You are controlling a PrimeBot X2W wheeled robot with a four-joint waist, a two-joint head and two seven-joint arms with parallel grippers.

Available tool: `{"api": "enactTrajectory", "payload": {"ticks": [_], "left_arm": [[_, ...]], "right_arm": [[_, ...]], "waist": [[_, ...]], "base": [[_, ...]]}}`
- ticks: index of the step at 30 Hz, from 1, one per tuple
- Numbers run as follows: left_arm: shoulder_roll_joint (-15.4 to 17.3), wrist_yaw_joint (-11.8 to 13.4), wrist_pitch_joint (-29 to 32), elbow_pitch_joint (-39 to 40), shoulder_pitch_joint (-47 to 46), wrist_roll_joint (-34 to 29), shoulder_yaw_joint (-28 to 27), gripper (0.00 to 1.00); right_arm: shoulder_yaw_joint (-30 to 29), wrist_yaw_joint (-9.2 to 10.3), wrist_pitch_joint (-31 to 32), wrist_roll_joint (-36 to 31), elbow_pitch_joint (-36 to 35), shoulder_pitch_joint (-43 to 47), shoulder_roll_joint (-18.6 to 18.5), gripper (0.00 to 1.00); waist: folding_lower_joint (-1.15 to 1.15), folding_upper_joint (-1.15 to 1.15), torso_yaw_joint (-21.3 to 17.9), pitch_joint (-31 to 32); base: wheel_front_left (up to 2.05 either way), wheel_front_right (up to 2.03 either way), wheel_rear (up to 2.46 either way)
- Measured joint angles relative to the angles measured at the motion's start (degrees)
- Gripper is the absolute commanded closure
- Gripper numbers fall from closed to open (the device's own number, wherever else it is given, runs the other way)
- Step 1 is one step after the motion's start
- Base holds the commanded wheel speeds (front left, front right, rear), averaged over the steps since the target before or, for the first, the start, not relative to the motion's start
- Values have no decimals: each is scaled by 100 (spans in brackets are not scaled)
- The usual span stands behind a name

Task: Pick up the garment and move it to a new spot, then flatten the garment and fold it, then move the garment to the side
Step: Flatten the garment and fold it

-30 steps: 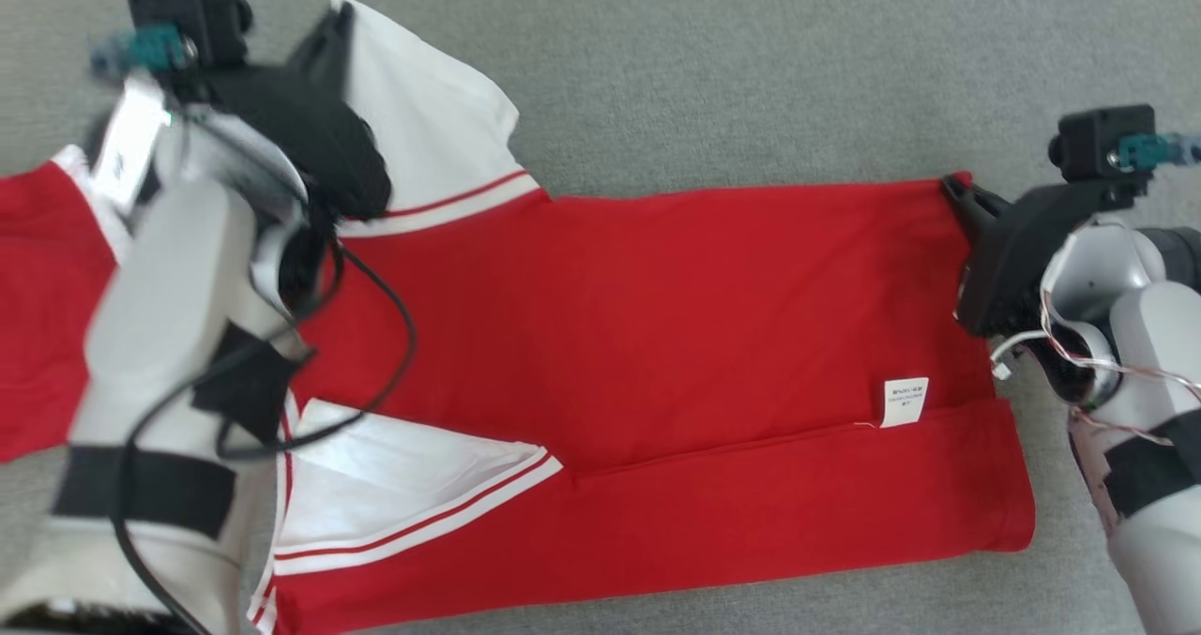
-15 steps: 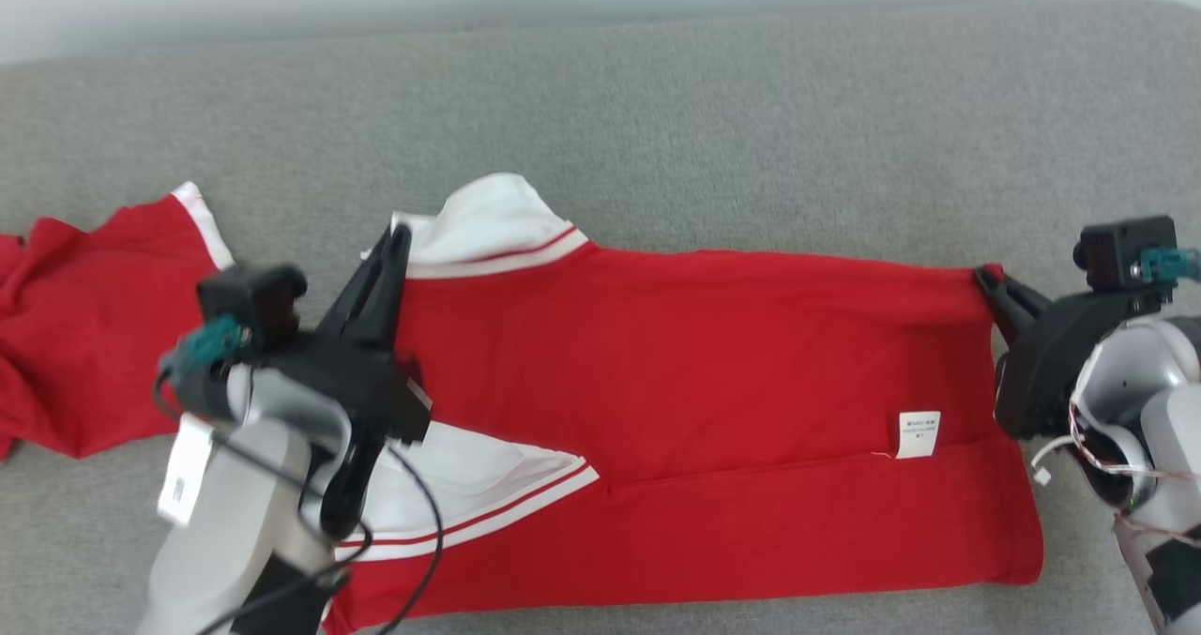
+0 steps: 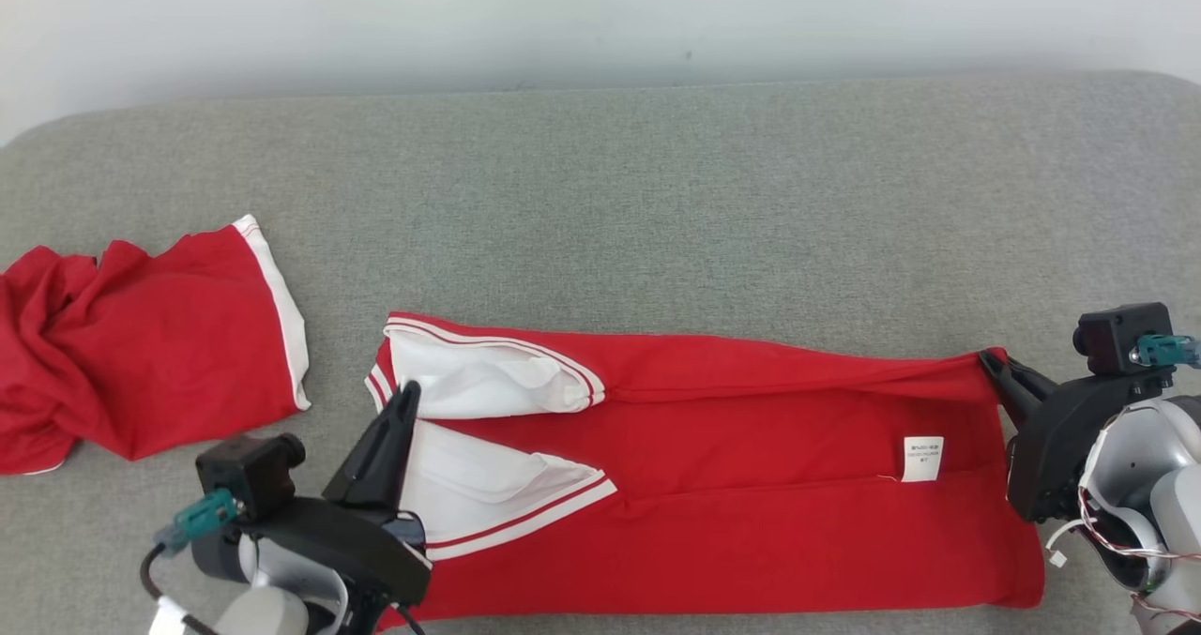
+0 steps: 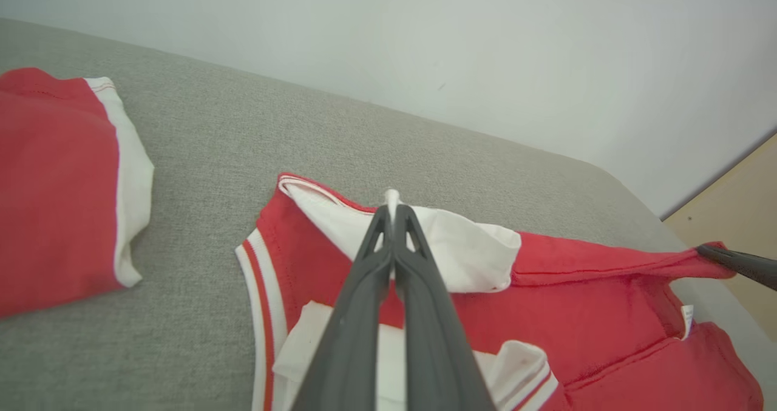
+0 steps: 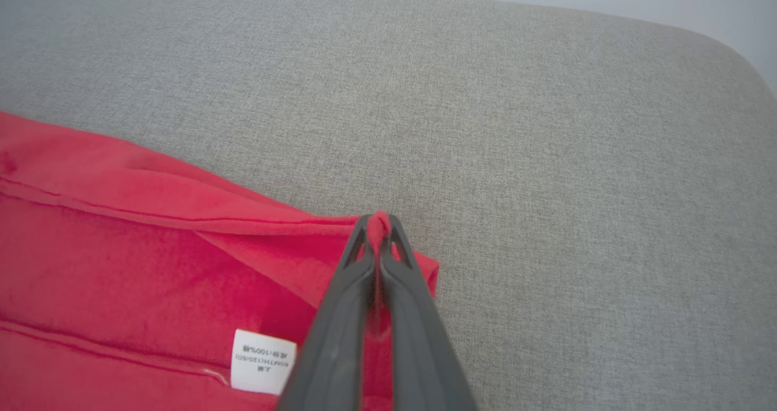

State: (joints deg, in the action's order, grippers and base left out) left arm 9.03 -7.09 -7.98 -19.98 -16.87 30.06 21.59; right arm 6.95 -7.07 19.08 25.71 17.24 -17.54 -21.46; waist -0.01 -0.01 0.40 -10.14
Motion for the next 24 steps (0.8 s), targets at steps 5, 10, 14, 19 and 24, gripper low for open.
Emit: {"api": "enactTrajectory", "payload": {"ticks": [5, 10, 14, 19, 24], "left_arm": [[-1, 1, 187, 270, 184, 37, 93, 100], [11, 67, 325, 492, 387, 97, 52, 100], [32, 113, 404, 636, 590, 222, -19, 100], [22, 208, 555, 867, 801, 366, -30, 100], [22, 282, 705, 1036, 1019, 431, -43, 100]], "right_arm": [[64, 0, 15, 0, -56, 75, -122, 100], [196, -1, 68, -100, -91, 85, -298, 100], [240, -1, 92, -151, -100, 86, -383, 100], [242, -7, 110, -156, -97, 281, -521, 100], [261, -8, 146, -156, -110, 468, -535, 100]], "waist": [[1, 0, 85, -5], [1, 0, 161, -21], [1, 0, 177, -31], [1, 0, 250, -4], [1, 0, 325, 49]], "base": [[0, 0, 0], [0, 0, 0], [0, 0, 0], [0, 0, 0], [0, 0, 0]]}}
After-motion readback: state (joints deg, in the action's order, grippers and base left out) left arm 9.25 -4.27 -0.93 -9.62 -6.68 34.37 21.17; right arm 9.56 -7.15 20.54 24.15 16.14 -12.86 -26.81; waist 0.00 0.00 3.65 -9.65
